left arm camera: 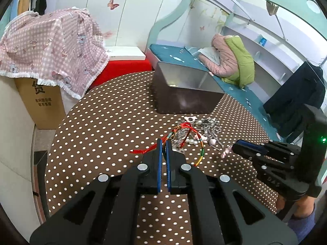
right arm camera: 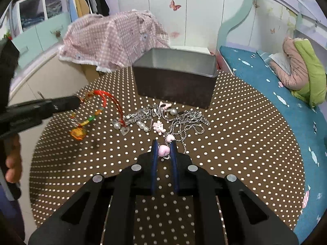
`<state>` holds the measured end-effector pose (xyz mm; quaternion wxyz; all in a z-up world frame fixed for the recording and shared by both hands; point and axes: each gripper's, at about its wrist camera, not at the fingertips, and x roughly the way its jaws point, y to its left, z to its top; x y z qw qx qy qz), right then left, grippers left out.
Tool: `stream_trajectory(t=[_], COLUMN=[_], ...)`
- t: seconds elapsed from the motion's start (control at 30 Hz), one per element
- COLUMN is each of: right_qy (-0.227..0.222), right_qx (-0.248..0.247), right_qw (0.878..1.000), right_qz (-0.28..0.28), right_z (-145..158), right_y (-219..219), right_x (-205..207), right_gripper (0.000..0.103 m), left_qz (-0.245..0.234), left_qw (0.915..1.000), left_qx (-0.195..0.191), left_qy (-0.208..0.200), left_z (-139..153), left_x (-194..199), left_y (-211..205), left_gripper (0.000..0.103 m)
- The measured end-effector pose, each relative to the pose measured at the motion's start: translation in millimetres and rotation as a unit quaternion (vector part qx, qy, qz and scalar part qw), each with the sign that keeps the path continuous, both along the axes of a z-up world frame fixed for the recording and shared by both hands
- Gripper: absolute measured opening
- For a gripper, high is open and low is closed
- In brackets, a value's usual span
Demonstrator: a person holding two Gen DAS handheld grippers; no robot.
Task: Organize jewelry
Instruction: 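Carry the red string bracelet into the box with the left tool while the right tool carries a pink charm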
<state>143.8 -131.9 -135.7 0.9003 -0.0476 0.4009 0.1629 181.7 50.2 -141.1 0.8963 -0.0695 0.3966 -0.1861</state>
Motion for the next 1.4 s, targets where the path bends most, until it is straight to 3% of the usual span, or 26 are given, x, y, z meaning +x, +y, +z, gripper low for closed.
stream_trajectory(t=[0.17,0.43,0.6,0.77,0.93,1.1,1.4], right_qy=[-0.02,-0.059,-0.074,-0.077,-0.065,-0.033,-0.005], right_qx=[0.026,0.038,0.038,0.044,0.05,0.055,0.049], right_qw=[0.999,0.998,0.997,0.996,0.996,0.997,0.998], right_qz=[0.004,-0.003,-0.008,-0.018,-0.029,-0.034,-0.031], right_z=[25,63,75,80,73,51,32], right_y=[-10,-20,-21,-28,-32,-32,-22], right_x=[-8,3,32,60,89,115,135], right_gripper=[0.011,0.011,0.011,0.011,0.011,0.011,0.011], left_qz=[-0.019,-0.054,-0.058,-0.053,-0.039,-0.032,-0.015], left_qw=[0.9997,0.9974,0.9956,0.9959,0.9982,0.9992,0.9988], left_qx=[-0.013,-0.014,-0.001,-0.019,-0.011,0.023,0.04], left_qy=[-0.004,-0.046,-0.073,-0.071,-0.044,-0.006,0.025], left_z=[12,60,84,95,83,46,7], left_x=[0,12,37,77,121,151,168], left_y=[-11,-36,-53,-62,-76,-93,-91], left_gripper=[0.003,0.003,0.003,0.003,0.003,0.003,0.003])
